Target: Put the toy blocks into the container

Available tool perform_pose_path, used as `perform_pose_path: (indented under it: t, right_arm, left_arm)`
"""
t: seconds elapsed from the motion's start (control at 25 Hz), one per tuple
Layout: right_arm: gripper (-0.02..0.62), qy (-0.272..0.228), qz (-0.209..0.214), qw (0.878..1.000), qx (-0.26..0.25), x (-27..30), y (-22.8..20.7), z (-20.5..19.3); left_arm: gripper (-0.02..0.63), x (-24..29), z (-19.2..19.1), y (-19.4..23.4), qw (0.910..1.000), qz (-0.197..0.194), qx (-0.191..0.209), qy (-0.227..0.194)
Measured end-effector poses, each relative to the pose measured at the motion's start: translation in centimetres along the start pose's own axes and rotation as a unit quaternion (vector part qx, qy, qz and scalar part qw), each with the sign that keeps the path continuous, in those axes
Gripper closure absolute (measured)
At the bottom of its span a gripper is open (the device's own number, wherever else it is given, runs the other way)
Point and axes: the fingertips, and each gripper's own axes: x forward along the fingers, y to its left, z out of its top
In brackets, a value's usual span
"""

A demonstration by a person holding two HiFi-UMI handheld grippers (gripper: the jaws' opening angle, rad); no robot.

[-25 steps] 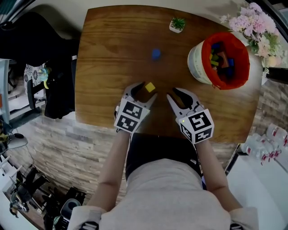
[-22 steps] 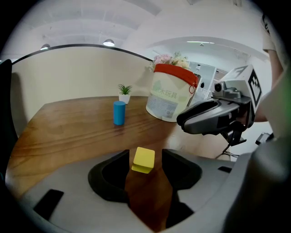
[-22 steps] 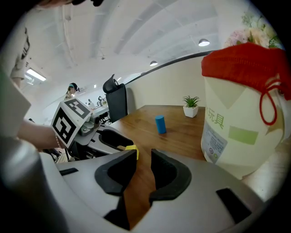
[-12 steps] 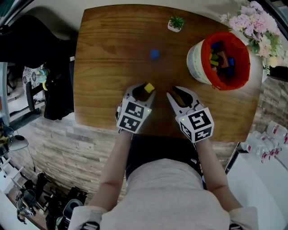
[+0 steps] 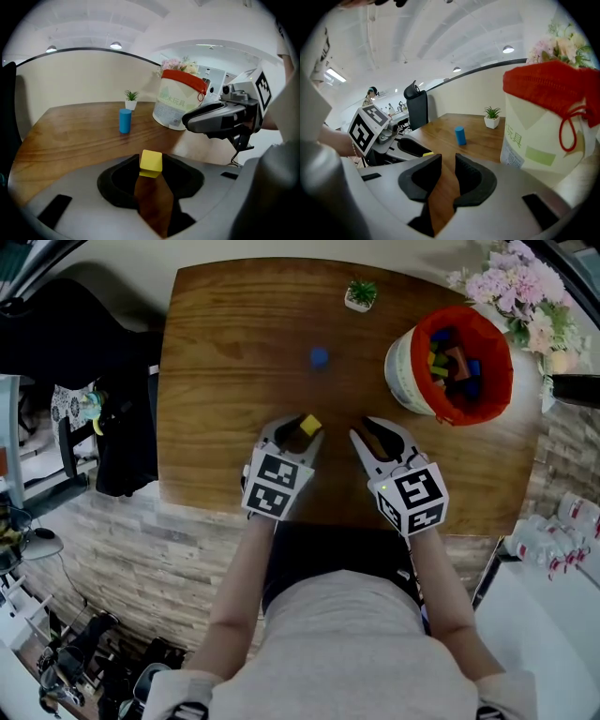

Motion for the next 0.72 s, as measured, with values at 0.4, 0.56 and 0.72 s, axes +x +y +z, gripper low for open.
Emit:
perform_pose_path:
  t: [0.4,0.56,0.72]
  right_arm:
    - [0.497,-0.049,-0.026,0.998,-0.006,-2.8,-0.4,3.1]
    - [0.497,-0.072,-0.047,0.996,-0.003,-4.5,-1.5,4.7]
    - [0.499,-0.096,-0.064,0.993,-0.002,-6.2,-2.4,6.4]
  left_arm:
    - [0.443,-2.2,3.6,-1.2,0.999,0.002,0.036,-0.026]
    - [0.443,-3.1,5.8,-1.8,0.9979,0.001,0.047,-0.045]
    - [0.443,-3.9,8.6,-2.3,0.9965,-0.008,0.042,-0.072]
